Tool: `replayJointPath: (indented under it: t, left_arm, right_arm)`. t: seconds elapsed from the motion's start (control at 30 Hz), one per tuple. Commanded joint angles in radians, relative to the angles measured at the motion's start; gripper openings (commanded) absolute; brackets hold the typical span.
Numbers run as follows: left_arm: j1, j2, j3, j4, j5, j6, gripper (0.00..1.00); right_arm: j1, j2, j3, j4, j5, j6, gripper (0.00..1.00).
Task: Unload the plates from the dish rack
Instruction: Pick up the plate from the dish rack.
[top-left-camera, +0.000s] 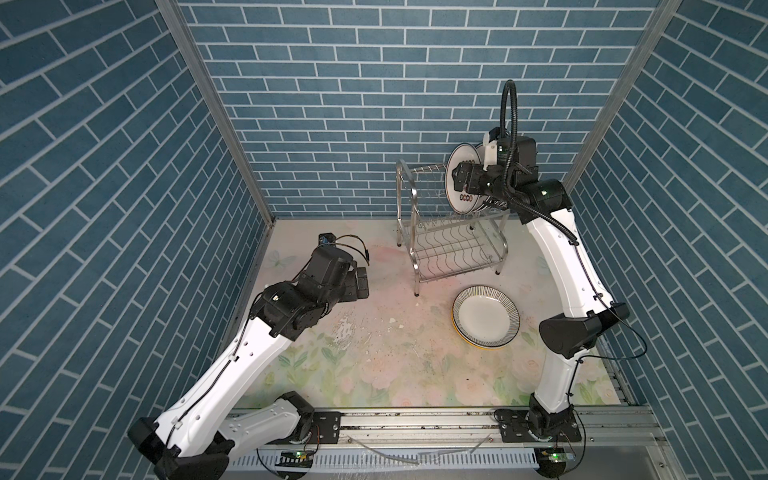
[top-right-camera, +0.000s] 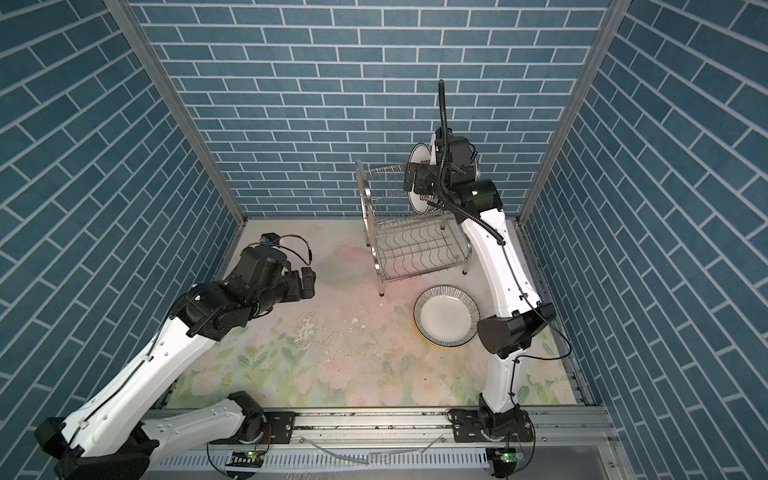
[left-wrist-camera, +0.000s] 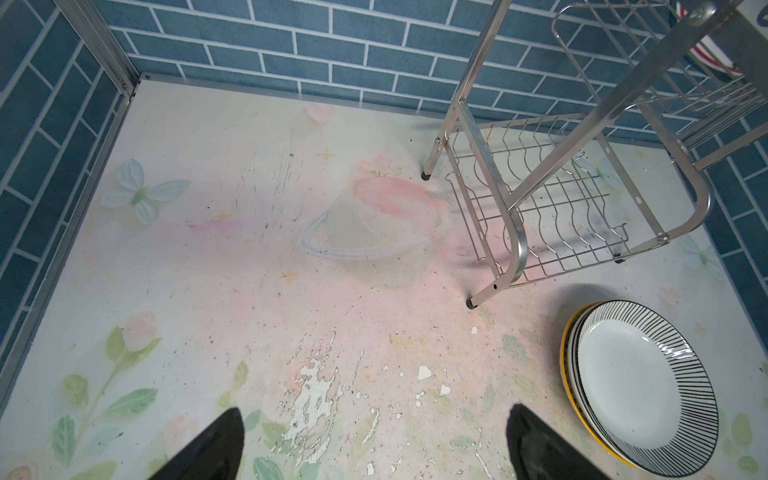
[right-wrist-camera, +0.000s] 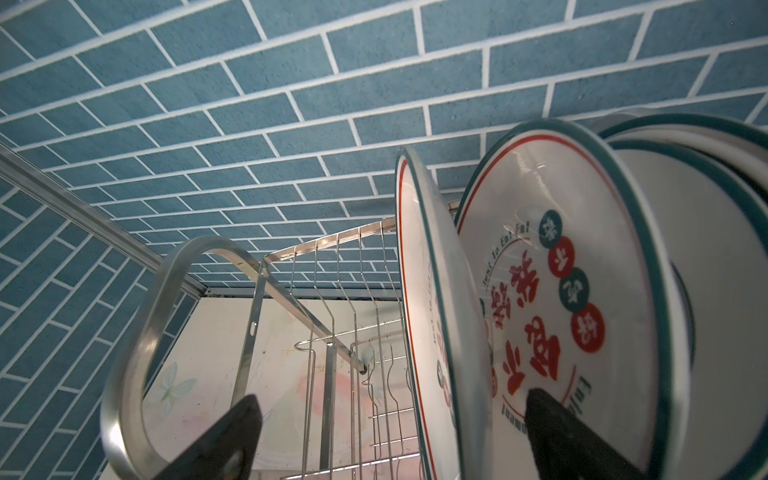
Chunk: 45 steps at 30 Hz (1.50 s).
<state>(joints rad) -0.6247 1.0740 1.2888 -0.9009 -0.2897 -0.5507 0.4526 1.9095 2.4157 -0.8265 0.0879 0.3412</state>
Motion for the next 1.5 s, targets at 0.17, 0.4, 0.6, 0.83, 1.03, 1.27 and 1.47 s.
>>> replayJointPath:
  t: [0.17,0.4,0.6,0.83,1.03,1.27,1.47]
  left_arm:
    - [0.008,0.043,0.019,-0.041,0.004,-0.009,0.99]
    - [0.011,0.08,0.012,-0.069,0.043,-0.004,0.99]
    - [0.013,0.109,0.017,-0.08,0.071,0.012,0.99]
    - [0.013,0.107,0.008,-0.085,0.054,0.017,0.99]
    - [0.015,0.088,-0.023,-0.062,0.06,0.017,0.99]
    - [0.017,0.099,-0.037,-0.046,0.103,0.02,0.99]
    - [0.017,0.099,-0.056,-0.022,0.128,0.023,0.99]
  right_arm:
    - [-0.004,0.01,-0.023,0.002,-0.007,0.022,0.73]
    - [0.006,-0.018,-0.076,0.002,0.073,0.015,0.55]
    - [0.036,-0.038,-0.13,0.017,0.151,0.011,0.45]
    - [0.085,-0.035,-0.145,0.048,0.224,-0.014,0.29]
    - [0.105,-0.035,-0.145,0.072,0.267,-0.029,0.19]
    - [0.107,-0.051,-0.179,0.12,0.277,-0.039,0.01]
    - [0.106,-0.072,-0.202,0.161,0.275,-0.059,0.0]
